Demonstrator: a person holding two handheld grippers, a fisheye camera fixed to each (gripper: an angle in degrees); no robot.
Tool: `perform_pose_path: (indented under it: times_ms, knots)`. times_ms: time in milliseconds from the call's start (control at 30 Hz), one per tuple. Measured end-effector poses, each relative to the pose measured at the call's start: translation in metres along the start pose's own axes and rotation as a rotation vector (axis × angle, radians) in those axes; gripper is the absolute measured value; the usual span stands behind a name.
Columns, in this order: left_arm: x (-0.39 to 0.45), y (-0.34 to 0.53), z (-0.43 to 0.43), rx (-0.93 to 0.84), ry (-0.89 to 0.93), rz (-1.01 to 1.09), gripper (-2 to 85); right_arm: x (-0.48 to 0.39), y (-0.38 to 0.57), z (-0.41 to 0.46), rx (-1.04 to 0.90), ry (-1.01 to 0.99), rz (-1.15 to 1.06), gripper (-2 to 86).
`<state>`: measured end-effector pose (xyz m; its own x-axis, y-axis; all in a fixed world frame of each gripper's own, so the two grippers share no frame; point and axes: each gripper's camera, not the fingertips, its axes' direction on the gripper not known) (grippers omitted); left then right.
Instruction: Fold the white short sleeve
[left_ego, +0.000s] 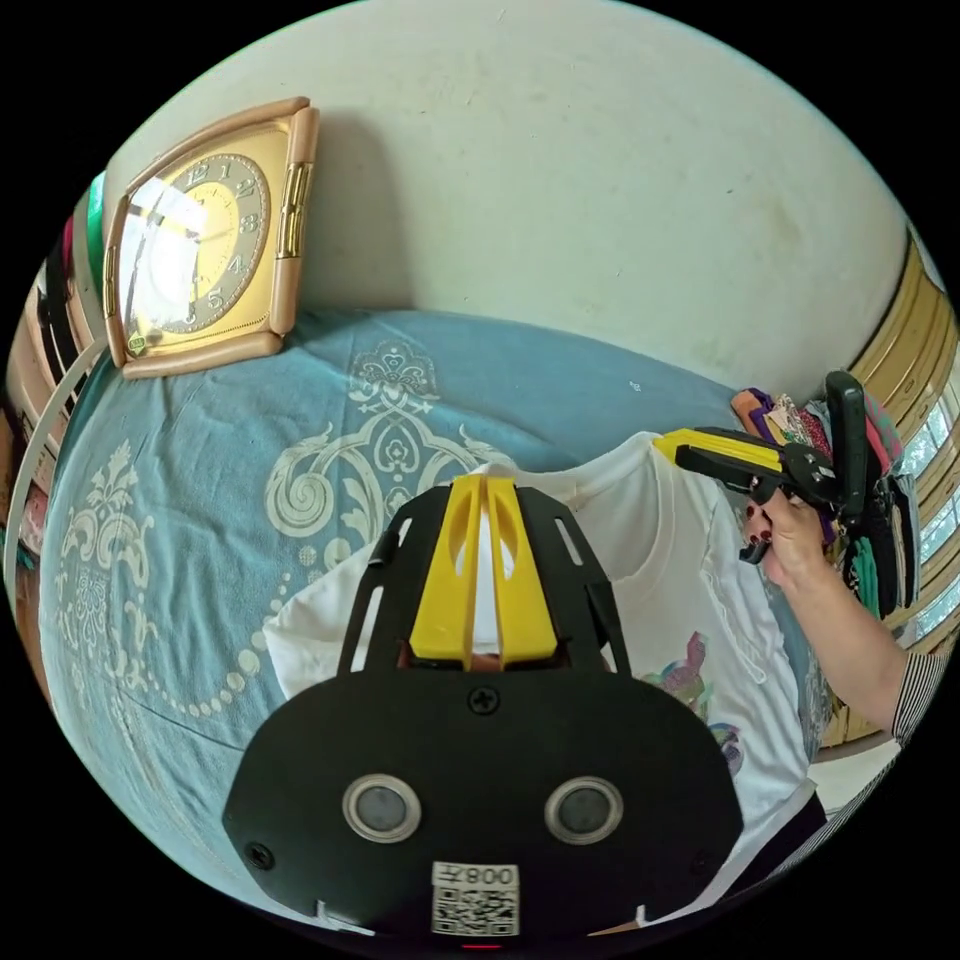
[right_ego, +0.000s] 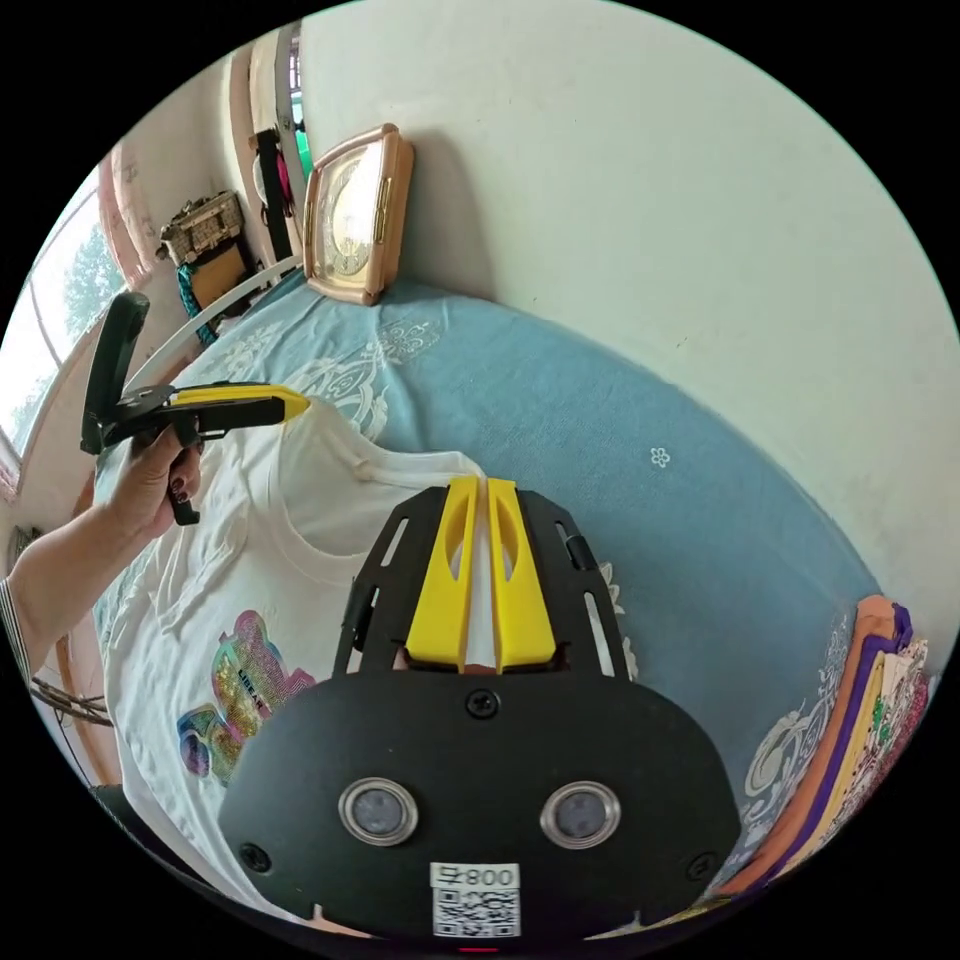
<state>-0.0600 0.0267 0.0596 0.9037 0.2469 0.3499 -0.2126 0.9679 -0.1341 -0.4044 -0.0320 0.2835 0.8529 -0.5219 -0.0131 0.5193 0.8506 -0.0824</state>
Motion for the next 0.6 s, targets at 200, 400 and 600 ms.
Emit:
perform_pose_path:
  times_ms: [200, 400, 600]
  knots:
    - [-0.013, 0.036, -0.014, 0.01, 0.062, -0.073, 2.6, 0.007, 0.023, 0.025, -0.099, -0.033, 0.07, 2.7]
    - [-0.016, 0.088, -0.038, 0.009, 0.052, -0.046, 2.3, 0.013, 0.065, -0.02, 0.082, -0.088, 0.084, 4.8]
    - [-0.025, 0.127, -0.049, -0.058, 0.039, -0.08, 1.4, 0.023, 0.095, -0.008, 0.011, -0.153, 0.158, 1.5]
